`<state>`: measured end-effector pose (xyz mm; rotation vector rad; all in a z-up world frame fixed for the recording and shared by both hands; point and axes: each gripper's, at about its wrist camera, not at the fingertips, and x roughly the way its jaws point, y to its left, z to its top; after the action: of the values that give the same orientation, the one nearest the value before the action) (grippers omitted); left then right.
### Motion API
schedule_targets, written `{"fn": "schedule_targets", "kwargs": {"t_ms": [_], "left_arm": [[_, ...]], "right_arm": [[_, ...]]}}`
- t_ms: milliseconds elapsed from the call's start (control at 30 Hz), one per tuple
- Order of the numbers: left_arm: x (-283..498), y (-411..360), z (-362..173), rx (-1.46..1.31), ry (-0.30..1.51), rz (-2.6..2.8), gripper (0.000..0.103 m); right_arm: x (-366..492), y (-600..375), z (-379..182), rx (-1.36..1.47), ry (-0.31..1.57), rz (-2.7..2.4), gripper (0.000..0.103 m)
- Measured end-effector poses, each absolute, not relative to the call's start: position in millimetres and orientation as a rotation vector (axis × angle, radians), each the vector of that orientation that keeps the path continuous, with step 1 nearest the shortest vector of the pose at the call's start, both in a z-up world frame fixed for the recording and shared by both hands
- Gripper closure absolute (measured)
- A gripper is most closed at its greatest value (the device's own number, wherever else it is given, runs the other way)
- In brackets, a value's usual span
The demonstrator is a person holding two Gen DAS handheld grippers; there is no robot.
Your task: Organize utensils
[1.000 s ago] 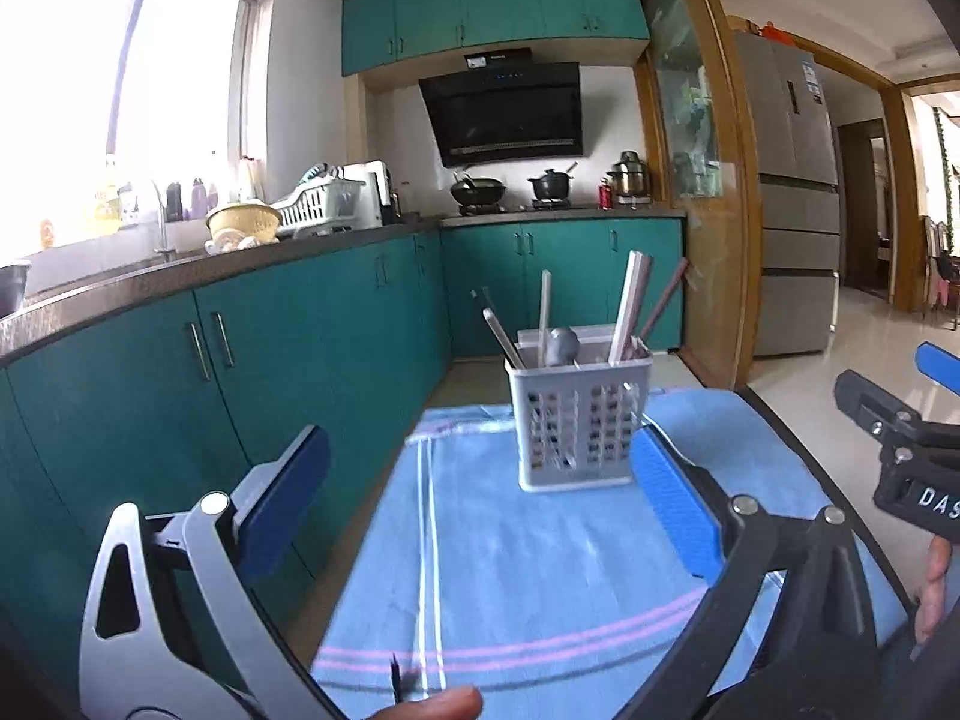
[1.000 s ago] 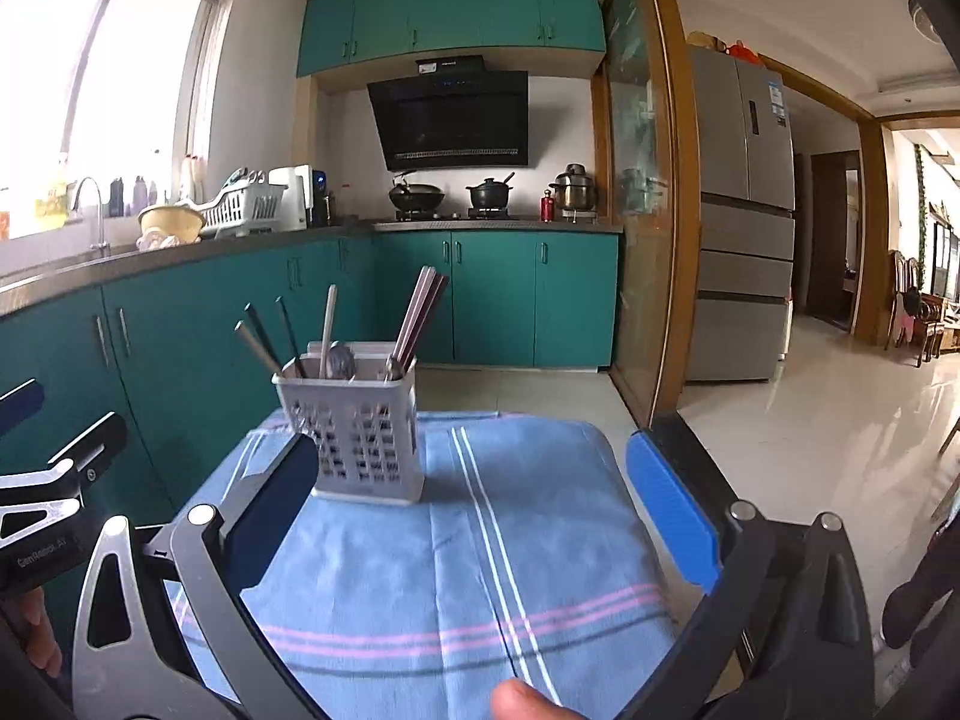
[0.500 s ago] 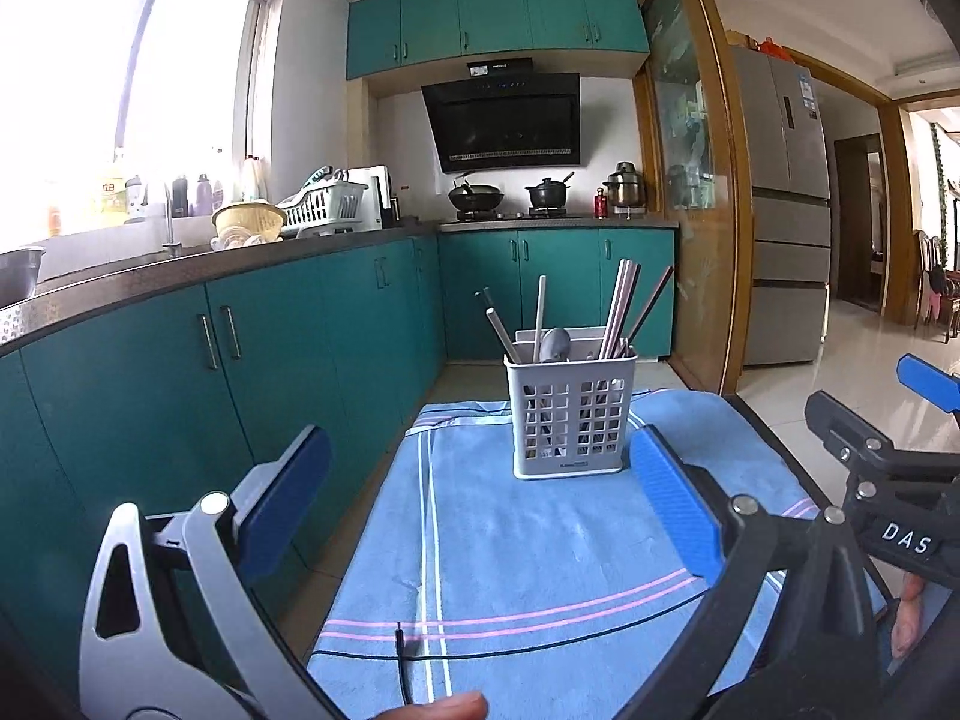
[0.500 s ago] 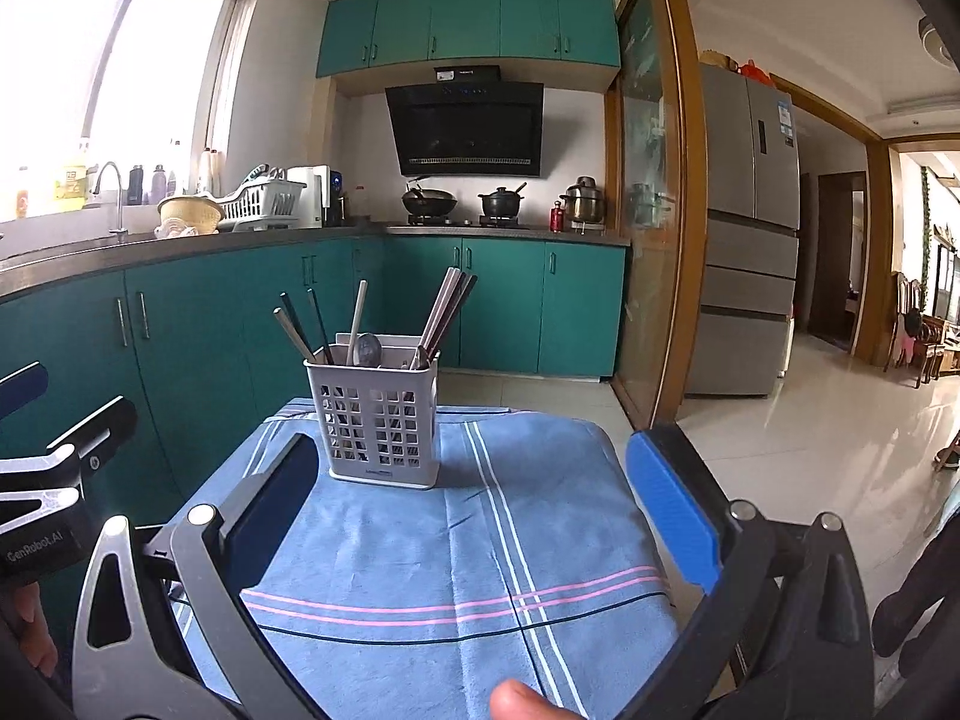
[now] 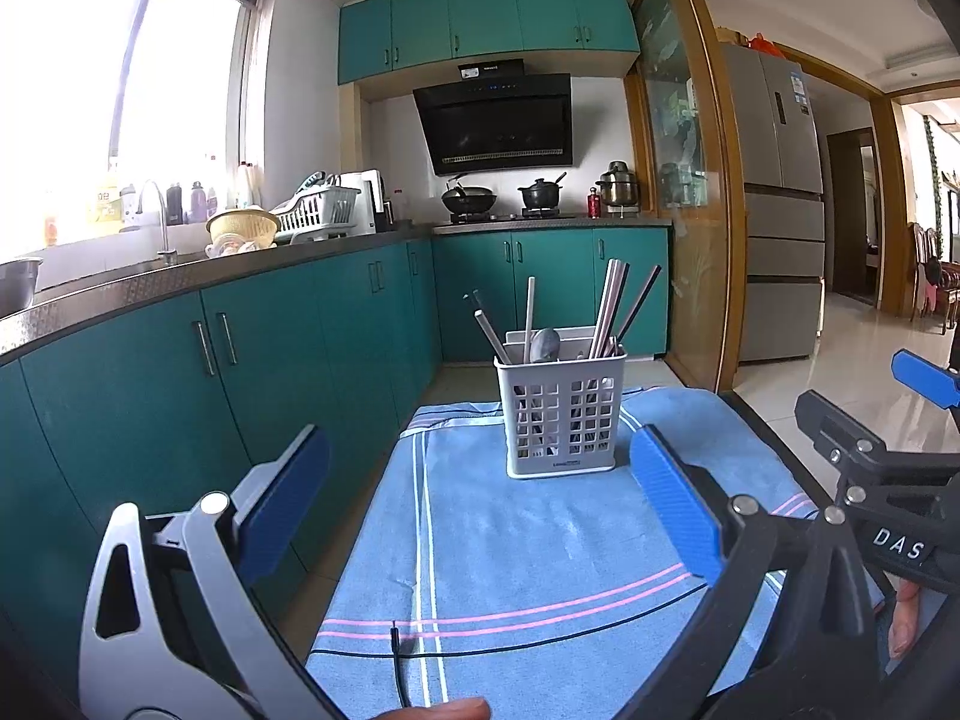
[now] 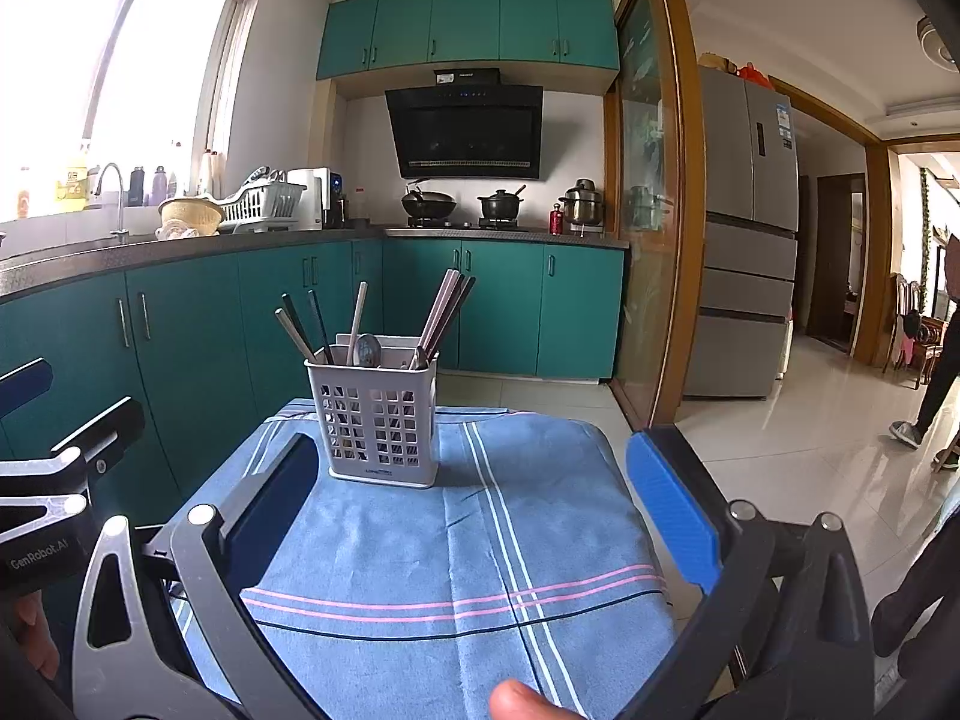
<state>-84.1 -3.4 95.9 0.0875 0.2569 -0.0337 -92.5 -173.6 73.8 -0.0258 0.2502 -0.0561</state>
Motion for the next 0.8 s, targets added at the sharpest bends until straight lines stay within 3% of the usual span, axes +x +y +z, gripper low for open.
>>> {"fn": "schedule_targets", "kwargs": {"t_ms": [800], "left_arm": [[-84.2, -1.2, 88.2, 0.096, 0.25, -0.034, 0.004]], "right_arm": [[-90.1, -168.0, 71.9, -0.037, 0.259, -0.049, 0.003]]}}
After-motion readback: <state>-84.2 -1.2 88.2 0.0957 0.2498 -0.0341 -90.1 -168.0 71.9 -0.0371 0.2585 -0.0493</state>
